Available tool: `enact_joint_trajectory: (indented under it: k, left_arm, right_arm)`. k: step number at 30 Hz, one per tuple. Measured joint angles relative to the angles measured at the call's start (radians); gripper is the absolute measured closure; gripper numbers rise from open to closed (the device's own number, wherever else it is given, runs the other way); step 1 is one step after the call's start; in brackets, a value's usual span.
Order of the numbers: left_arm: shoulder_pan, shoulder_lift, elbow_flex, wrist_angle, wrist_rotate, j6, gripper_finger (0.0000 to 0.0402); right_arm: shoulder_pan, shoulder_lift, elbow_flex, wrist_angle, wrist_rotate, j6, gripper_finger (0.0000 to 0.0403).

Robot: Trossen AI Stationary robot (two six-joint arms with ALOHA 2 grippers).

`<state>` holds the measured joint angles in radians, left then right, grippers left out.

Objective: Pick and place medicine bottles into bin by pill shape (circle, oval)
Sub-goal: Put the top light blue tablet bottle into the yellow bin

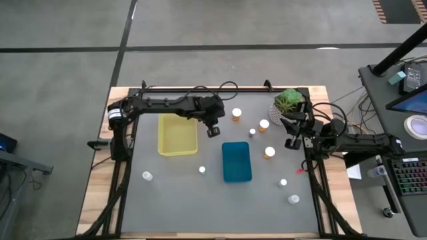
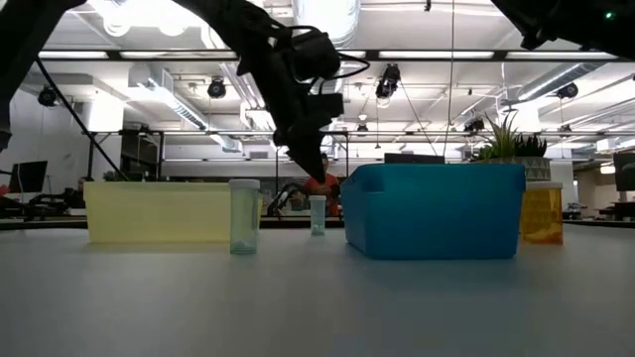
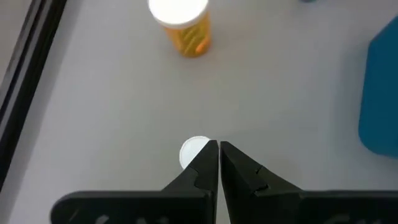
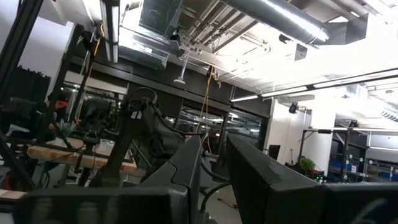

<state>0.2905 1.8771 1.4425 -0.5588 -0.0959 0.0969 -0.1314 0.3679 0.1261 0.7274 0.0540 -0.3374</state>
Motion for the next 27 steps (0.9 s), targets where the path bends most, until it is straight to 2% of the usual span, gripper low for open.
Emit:
enact_joint_trajectory:
  k: [9,12,16,23,27]
  left_arm:
    - [0.000,0.000,0.000,0.001,0.000,0.023,0.0401]
    - [0.000,0.000,-0.001,0.000,0.000,0.024,0.0387]
    - [0.000,0.000,-0.001,0.001,0.000,0.048,0.0340]
    - [0.000,0.000,-0.010,0.015,-0.004,0.047,0.0226]
    - [0.000,0.000,-0.013,0.054,-0.053,0.051,0.0174]
  right_arm:
    - [0.000,0.000,0.000,-0.012,0.002,-0.007,0.0335]
    - [0.000,0.000,0.000,-0.012,0.002,-0.007,0.0335]
    - [0.000,0.000,0.000,-0.012,0.002,-0.007,0.0335]
    - [0.000,0.000,0.000,-0.013,0.001,-0.016,0.0335]
    - [0.000,0.000,0.000,-0.013,0.001,-0.015,0.0335]
